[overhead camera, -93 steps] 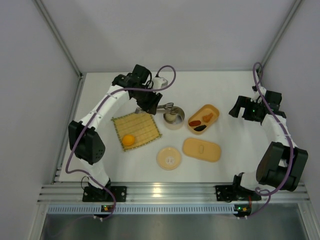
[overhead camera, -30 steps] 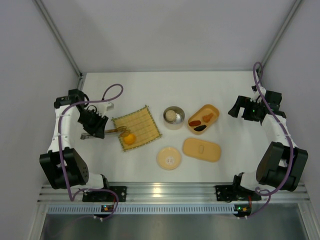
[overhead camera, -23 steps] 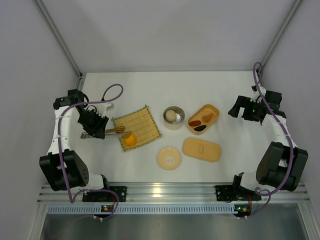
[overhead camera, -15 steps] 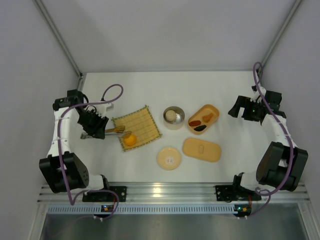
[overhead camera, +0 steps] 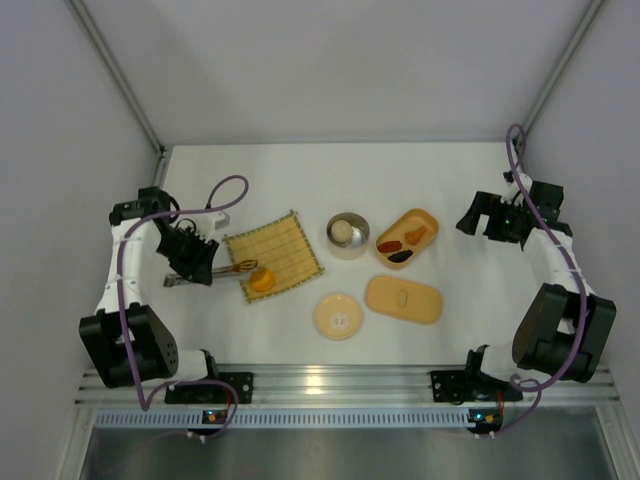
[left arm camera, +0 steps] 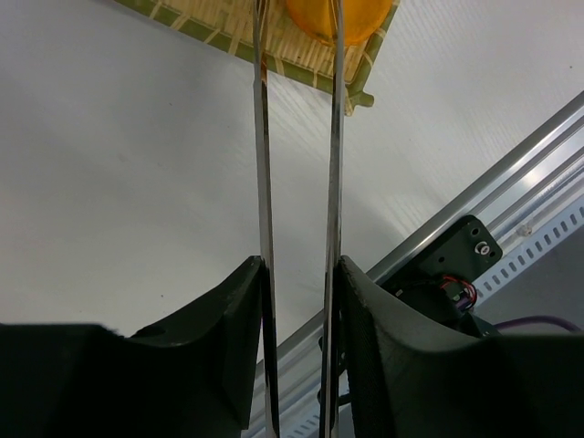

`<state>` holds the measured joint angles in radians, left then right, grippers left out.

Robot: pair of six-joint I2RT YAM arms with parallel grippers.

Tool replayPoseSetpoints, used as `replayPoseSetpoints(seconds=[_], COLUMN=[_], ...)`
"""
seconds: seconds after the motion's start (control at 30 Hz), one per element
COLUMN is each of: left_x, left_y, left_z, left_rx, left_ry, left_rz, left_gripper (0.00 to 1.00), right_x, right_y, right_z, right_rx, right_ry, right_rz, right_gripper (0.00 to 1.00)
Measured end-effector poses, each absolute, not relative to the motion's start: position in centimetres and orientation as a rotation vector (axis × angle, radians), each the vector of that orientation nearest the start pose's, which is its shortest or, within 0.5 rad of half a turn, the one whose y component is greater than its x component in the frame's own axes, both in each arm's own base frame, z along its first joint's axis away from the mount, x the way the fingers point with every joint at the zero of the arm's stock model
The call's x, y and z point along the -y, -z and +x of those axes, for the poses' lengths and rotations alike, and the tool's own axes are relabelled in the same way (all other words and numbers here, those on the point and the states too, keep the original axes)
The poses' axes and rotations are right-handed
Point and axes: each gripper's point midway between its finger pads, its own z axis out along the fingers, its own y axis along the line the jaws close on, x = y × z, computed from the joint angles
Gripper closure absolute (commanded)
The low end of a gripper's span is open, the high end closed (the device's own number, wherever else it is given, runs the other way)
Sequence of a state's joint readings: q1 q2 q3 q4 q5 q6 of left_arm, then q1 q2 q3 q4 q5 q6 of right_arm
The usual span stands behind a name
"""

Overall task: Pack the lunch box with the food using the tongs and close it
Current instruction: Pick up the fake food from the plate.

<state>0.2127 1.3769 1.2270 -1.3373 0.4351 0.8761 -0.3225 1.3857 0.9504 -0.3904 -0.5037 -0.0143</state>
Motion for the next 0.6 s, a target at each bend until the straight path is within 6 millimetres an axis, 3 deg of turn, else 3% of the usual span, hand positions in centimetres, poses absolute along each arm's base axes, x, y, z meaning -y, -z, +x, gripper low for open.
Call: replayPoseSetpoints(seconds=[0.17, 0.43, 0.6], left_x=[0.11, 0.53, 0.91], left_y=[-14.64, -14.78, -15.50], left_z=[21.79, 21.89, 22.75], left_rx=[-2.642, -2.625, -2.600], left_ry=[0.491, 0.521, 0.545], left_rz=[0.938, 0.929, 0.907], left_gripper=[0.67, 0.89, 0.96], right_x=[2.88, 2.88, 2.88], right_y=[-12.83, -12.83, -12.83], right_z=[35.19, 35.19, 35.19], right_rx=[-2.305, -2.305, -2.305], right_ry=[-0.432, -0.432, -0.432], right_rz=[0.124, 0.124, 0.125], right_gripper=[0.01, 0.01, 0.01])
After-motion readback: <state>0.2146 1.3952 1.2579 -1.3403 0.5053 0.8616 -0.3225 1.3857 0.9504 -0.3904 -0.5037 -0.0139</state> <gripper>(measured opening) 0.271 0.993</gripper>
